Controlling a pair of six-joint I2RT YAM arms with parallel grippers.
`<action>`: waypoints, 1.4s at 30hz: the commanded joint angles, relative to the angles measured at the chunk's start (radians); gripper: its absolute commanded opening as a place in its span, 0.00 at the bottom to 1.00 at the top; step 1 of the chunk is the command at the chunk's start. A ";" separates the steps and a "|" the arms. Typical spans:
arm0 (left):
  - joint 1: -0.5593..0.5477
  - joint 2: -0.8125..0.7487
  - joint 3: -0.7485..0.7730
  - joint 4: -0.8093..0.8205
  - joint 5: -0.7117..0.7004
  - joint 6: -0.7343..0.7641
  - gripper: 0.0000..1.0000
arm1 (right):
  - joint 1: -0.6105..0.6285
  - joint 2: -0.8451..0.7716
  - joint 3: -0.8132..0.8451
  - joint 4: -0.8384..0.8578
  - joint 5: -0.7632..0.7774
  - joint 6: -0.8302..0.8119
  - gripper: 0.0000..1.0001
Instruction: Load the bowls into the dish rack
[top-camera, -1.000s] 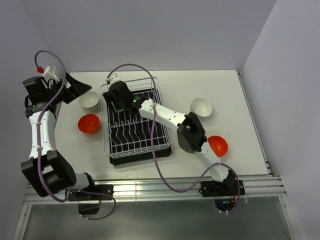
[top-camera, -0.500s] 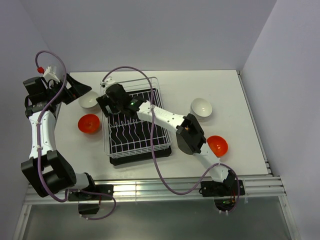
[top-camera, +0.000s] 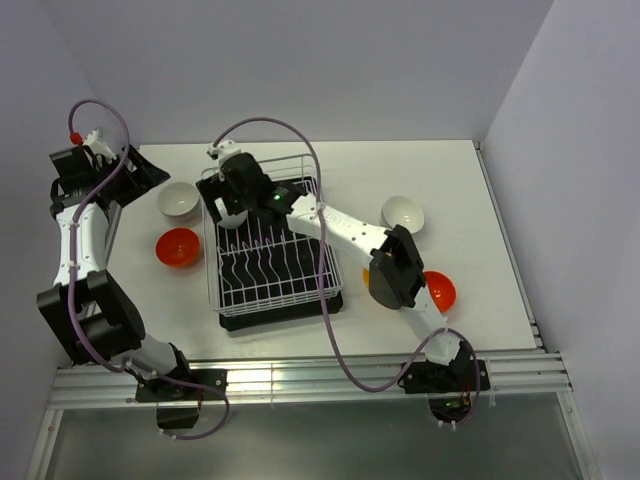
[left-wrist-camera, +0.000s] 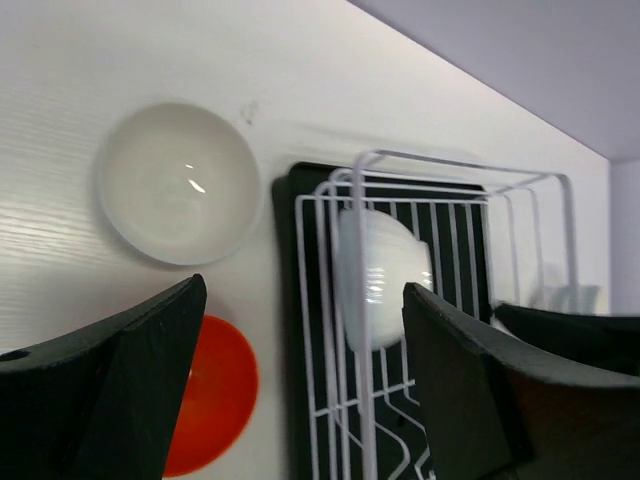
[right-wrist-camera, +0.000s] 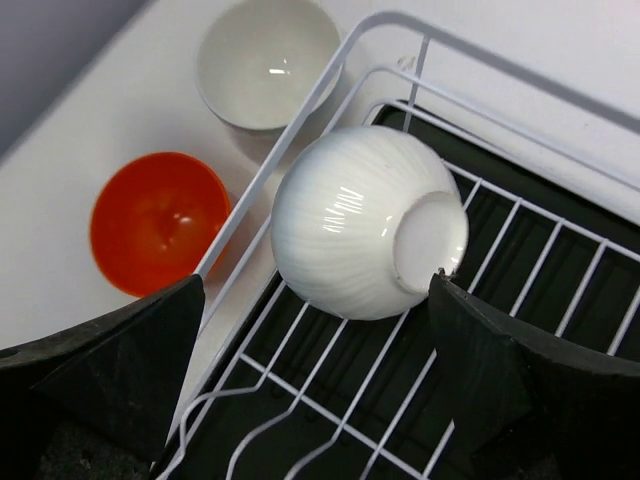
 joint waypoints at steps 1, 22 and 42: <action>0.012 0.057 0.067 -0.019 -0.121 0.066 0.84 | -0.042 -0.157 -0.031 0.048 -0.065 0.034 1.00; 0.009 0.413 0.134 0.113 -0.307 0.090 0.68 | -0.283 -0.333 -0.180 -0.010 -0.358 0.125 1.00; -0.034 0.551 0.202 0.092 -0.327 0.080 0.06 | -0.314 -0.318 -0.193 -0.009 -0.348 0.191 1.00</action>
